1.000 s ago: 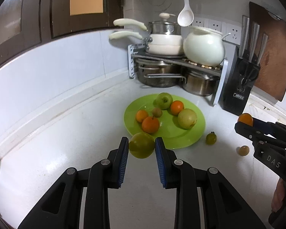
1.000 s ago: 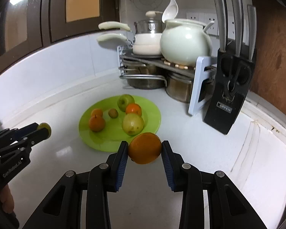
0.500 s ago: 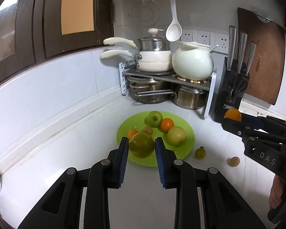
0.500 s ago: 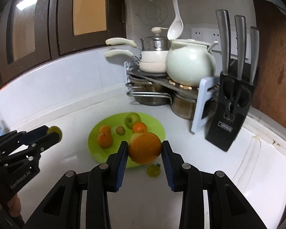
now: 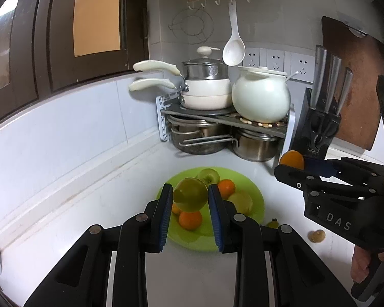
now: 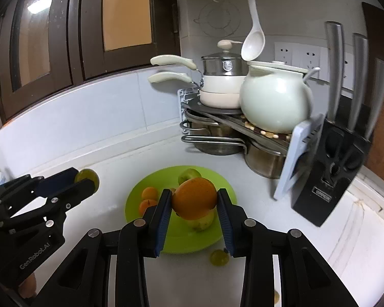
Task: Organize fruits
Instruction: 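Carry the green citrus in the left tool while the right tool carries the small orange to the plate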
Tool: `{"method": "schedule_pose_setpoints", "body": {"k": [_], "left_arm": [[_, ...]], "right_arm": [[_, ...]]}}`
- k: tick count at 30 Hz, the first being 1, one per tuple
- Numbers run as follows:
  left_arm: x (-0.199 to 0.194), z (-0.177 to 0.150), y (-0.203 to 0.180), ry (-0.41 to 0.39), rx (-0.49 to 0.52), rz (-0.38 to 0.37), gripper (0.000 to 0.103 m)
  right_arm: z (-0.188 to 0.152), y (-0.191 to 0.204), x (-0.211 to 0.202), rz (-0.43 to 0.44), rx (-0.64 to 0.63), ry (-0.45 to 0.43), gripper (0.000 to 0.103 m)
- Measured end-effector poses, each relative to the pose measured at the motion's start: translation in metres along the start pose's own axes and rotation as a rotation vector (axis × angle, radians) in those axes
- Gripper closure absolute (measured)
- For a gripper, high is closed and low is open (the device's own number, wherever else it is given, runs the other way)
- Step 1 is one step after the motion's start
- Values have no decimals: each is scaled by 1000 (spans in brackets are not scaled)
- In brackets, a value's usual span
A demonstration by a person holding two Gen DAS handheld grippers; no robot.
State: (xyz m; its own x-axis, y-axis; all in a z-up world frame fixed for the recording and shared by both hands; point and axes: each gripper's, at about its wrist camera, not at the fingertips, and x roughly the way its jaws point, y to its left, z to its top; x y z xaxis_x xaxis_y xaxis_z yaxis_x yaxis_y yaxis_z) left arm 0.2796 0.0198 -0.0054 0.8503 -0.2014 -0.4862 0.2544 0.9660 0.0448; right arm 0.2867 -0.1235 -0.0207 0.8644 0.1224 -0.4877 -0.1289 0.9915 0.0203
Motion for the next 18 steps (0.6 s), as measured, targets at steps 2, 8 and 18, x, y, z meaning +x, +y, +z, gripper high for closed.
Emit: {"method": "schedule_pose_setpoints", "body": {"k": [2,8,18], "left_arm": [[5,4,1,-5,6,4,74],[25,17,4,-6,18,4,74],[66,33,7,47,35,-22,74]], "right_arm": [[4,2,6,-2,-12,4,66],[19,3,28,-4,-24,15,66],[39,-3,74,-10,-74,82,66]]}}
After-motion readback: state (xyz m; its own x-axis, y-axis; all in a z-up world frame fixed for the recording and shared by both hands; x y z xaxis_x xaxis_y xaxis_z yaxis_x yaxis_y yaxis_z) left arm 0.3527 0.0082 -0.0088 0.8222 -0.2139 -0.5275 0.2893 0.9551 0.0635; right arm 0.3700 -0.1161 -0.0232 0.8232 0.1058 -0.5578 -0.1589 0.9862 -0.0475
